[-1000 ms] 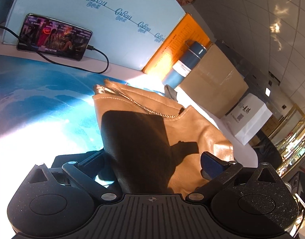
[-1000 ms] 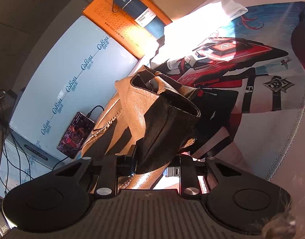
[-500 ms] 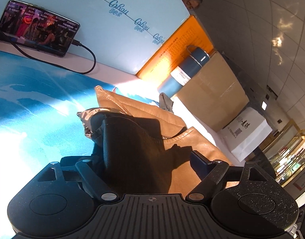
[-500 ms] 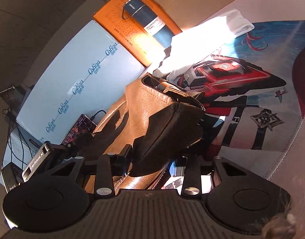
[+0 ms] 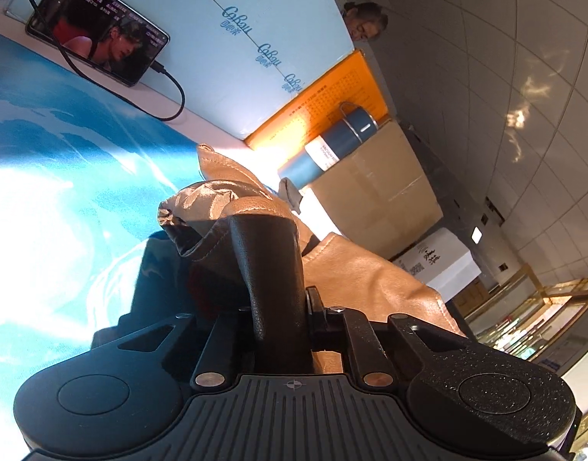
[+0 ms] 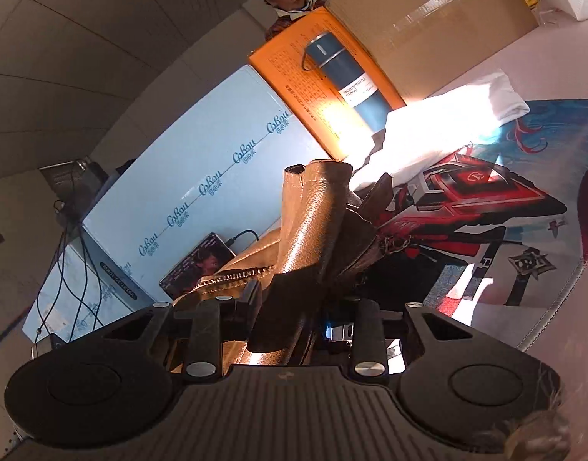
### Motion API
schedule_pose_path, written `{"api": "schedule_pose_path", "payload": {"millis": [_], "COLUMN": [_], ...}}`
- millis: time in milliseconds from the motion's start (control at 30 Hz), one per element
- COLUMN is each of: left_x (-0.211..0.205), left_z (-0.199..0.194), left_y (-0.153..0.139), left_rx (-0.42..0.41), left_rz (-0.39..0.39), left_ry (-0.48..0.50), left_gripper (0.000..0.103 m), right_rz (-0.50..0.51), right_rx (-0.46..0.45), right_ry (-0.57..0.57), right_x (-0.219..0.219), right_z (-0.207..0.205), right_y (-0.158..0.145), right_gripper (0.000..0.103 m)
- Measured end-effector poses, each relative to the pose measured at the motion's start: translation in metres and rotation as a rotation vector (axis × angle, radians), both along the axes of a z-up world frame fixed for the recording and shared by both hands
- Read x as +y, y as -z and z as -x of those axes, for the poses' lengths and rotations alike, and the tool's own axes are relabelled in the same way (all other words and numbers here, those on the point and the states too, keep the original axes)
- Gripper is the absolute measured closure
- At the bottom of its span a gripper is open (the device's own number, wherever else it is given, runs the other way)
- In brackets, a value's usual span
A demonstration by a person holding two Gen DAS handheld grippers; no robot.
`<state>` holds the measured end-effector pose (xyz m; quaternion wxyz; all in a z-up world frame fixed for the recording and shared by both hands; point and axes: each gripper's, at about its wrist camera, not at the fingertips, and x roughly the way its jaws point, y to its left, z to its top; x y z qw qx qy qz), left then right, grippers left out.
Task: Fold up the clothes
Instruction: 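Lift the folded jacket with both grippers and carry it off the mat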
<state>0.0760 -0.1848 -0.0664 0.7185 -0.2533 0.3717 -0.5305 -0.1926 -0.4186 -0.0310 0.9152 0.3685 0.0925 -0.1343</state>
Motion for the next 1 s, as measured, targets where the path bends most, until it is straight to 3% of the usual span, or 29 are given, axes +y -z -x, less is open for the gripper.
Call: {"api": "schedule_pose_path", "payload": {"millis": [200, 367, 500, 633, 867, 1000], "left_x": [0.058, 0.105, 0.148, 0.196, 0.281, 0.307], "left_z": [0.031, 0.058, 0.06, 0.066, 0.063, 0.042], "left_y": [-0.009, -0.031, -0.046, -0.051, -0.052, -0.067], "left_rx": [-0.072, -0.273, -0.342, -0.434, -0.512, -0.587], "left_rz": [0.123, 0.184, 0.234, 0.26, 0.242, 0.118], "left_ry": [-0.093, -0.179, -0.274, -0.429, -0.715, -0.775], "left_gripper": [0.091, 0.091, 0.091, 0.091, 0.091, 0.091], "right_rz": [0.07, 0.131, 0.165, 0.202, 0.281, 0.298], "right_rx": [-0.101, -0.213, -0.281, -0.32, -0.331, -0.303], "right_ry": [-0.154, -0.284, -0.384, -0.516, -0.78, -0.858], "right_x": [0.028, 0.058, 0.085, 0.12, 0.204, 0.248], "right_z": [0.001, -0.007, -0.026, -0.06, -0.141, -0.185], "right_y": [-0.021, -0.042, -0.056, -0.067, -0.074, -0.068], "right_gripper": [0.075, 0.076, 0.076, 0.076, 0.076, 0.076]}}
